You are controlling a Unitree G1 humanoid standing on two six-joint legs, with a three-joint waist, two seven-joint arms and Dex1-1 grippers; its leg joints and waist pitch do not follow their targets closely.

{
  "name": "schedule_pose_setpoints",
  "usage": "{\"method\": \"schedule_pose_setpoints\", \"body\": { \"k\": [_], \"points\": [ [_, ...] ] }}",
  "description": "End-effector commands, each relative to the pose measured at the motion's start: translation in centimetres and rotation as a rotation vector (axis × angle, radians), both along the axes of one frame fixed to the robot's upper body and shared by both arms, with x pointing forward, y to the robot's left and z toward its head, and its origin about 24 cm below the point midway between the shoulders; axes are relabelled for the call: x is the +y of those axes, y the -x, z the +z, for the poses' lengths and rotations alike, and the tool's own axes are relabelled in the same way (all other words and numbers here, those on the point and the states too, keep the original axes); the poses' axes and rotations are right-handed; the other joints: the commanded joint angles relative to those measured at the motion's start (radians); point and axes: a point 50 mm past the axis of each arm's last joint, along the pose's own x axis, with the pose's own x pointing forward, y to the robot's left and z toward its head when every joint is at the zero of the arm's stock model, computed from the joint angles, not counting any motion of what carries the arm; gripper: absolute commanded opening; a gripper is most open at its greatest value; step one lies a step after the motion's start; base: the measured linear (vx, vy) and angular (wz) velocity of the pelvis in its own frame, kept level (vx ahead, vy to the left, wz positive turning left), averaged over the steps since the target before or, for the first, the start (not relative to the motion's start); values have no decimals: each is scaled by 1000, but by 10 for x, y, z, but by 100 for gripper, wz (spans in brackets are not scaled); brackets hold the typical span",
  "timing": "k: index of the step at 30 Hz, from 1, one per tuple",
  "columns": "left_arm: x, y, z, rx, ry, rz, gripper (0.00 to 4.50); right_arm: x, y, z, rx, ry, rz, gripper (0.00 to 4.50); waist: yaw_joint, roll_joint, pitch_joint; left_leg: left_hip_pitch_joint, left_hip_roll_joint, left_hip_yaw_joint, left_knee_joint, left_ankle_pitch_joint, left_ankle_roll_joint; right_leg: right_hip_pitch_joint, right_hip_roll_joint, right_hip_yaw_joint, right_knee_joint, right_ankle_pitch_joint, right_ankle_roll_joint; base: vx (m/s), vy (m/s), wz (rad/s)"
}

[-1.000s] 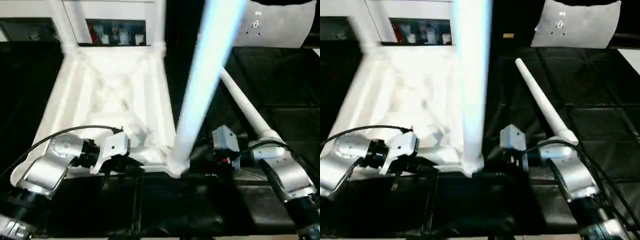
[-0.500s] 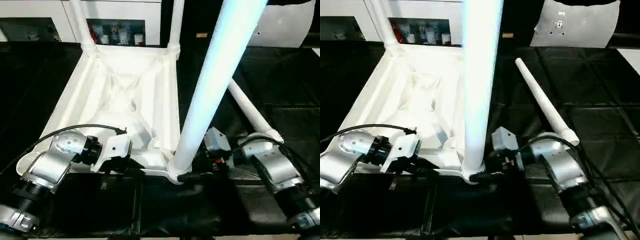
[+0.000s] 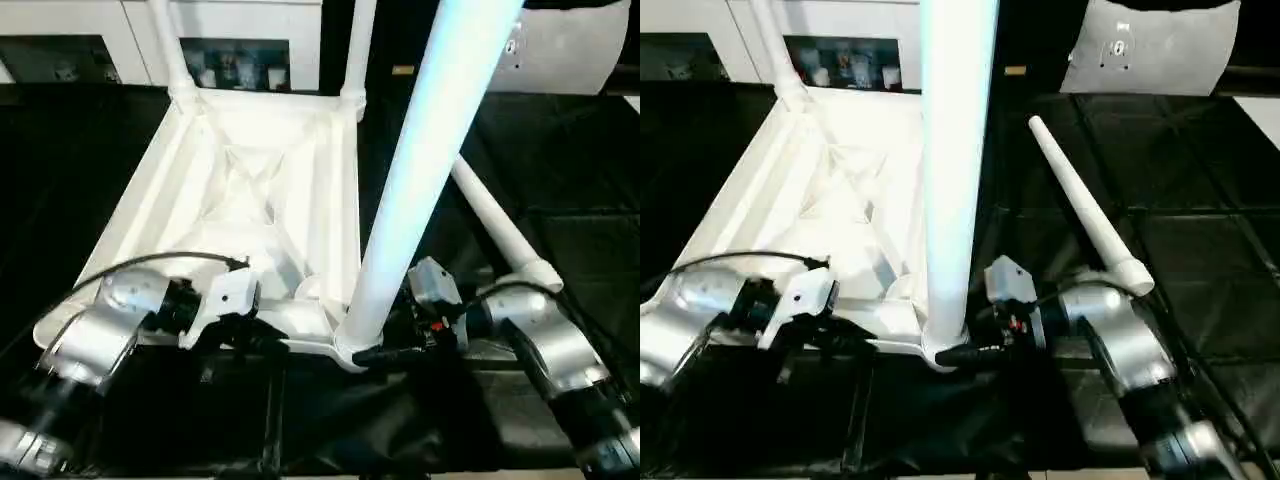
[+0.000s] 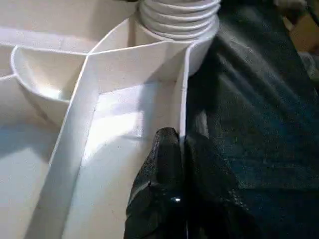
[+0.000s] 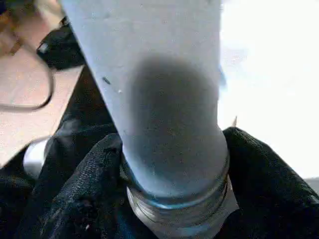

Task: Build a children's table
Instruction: Rotate leg to tighten

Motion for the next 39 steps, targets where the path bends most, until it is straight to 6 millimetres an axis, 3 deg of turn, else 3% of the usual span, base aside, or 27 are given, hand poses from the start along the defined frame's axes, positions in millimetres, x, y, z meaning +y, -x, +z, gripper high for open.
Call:
{"method": "schedule_pose_setpoints", "body": {
  "k": [1,4,5,6,8,9,11,13,17,20,21,22,26,29,35,36,39],
  "points": [
    [-15,-2,4,-32,82,149,0,16,5,-10,76,-49,-116,272,-8,8,-48,30,76,-30,-72,-166,76,30,-90,50,-62,3,-307,0,0,0],
    [-30,0,10,-40,165,290,0,33,2,-17,104,-78,-302,272,-28,4,-37,23,72,-38,-86,-227,20,32,-95,53,-74,-167,-277,0,0,0],
    [-32,1,11,-42,171,305,0,36,1,-17,111,-82,-328,272,-41,2,-35,19,67,-42,-88,-248,3,33,-96,52,-82,-248,-251,0,0,0],
    [-35,2,12,-47,175,320,0,39,1,-18,121,-88,-356,272,-53,-1,-33,18,63,-43,-87,-247,2,31,-95,54,-88,-286,-227,0,0,0],
    [-46,3,14,-52,205,408,0,52,-4,-20,139,-111,-486,272,-59,0,-33,20,62,-40,-86,-234,12,26,-92,57,-94,-288,-207,0,0,0],
    [-54,5,15,-58,221,469,0,60,-8,-21,147,-122,-570,272,-63,1,-33,24,64,-36,-84,-219,10,19,-90,60,-93,-264,-210,0,0,0],
    [-67,7,17,-74,242,551,0,74,-14,-22,146,-124,-691,272,-70,0,-40,18,62,-37,-82,-167,16,25,-91,58,-88,-206,-215,0,0,0],
    [-77,8,19,-93,246,605,0,83,-18,-20,149,-125,-757,272,-76,-3,-44,16,58,-35,-77,-105,41,29,-83,56,-81,-91,-219,0,0,0],
    [-98,11,23,-119,254,640,0,94,-26,-16,108,-113,-898,272,-74,1,-54,12,52,-30,-61,32,117,34,-75,53,-54,225,-246,0,0,0],
    [-106,12,25,-122,257,641,0,95,-27,-14,98,-130,-923,272,-73,-1,-50,14,56,-31,-62,5,130,35,-76,49,-56,227,-248,0,0,0],
    [-109,13,25,-122,253,642,0,95,-27,-13,84,-131,-943,327,-73,2,-49,15,58,-31,-63,-17,124,34,-77,49,-59,192,-243,0,0,0],
    [-109,14,25,-121,244,643,0,93,-27,-12,68,-137,-958,340,-73,4,-49,16,59,-31,-64,-24,120,34,-78,49,-60,175,-241,0,0,0],
    [-99,12,22,-133,204,619,0,77,-26,-12,8,-125,-967,357,-70,5,-47,19,59,-31,-67,-71,91,31,-76,50,-67,102,-221,0,0,0],
    [-93,13,20,-133,175,576,0,70,-26,-11,-24,-129,-950,378,-67,5,-47,18,57,-31,-65,-75,81,31,-76,51,-66,103,-214,0,0,0],
    [-62,10,13,-121,113,475,0,27,-22,1,-100,-189,-824,432,-56,3,-53,17,55,-30,-56,-25,114,36,-73,50,-53,215,-231,0,0,0],
    [-59,10,13,-120,110,457,0,23,-22,2,-103,-194,-804,447,-48,11,-53,21,57,-30,-55,-33,118,34,-75,50,-54,206,-232,0,0,0],
    [-54,11,13,-110,109,407,0,14,-19,6,-126,-191,-717,447,-43,8,-50,21,60,-30,-57,-57,118,32,-75,49,-55,161,-246,0,0,0]
  ]
}}
